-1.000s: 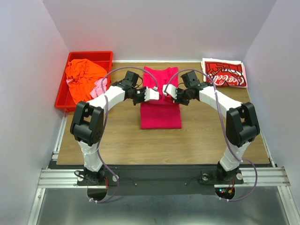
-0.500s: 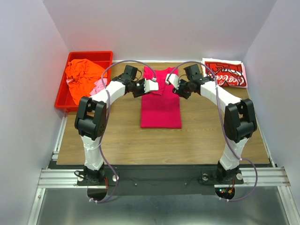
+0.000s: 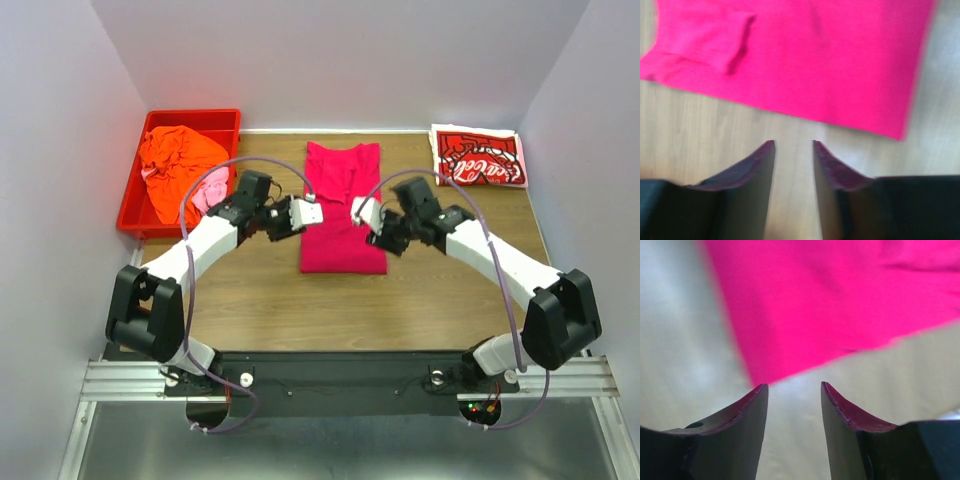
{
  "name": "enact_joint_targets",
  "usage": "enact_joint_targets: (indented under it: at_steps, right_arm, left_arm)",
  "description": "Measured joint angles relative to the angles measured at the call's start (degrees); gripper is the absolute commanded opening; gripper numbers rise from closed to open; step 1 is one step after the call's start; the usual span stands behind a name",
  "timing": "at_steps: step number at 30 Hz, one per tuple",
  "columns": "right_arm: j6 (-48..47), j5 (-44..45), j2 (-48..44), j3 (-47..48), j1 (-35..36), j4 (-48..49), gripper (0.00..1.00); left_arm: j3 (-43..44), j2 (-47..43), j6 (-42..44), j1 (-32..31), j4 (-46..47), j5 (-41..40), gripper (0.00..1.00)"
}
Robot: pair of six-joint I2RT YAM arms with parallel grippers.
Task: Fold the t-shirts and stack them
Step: Fold the tshirt
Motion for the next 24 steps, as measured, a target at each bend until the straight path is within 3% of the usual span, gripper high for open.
enact_joint_targets:
  at_steps: [4,10,24]
  right_arm:
    - [1.0,0.2,-0.3,-7.6,5.6,0.4,0.58]
    - [1.4,2.2,2.4,-12.0,6.5,2.2,0.57]
    - [1.0,3.7,7.1,-16.0,7.5,10.4,0.45]
  left_arm:
    - [-10.2,-4.2,0.6,-4.5,3.3,-1.7,0.5]
    - [-20.2,-5.4,2.8,-11.8,6.1,-5.4,0.5]
    - [-22.3,-1.7,2.9,-15.0,16.0,-10.2,0.47]
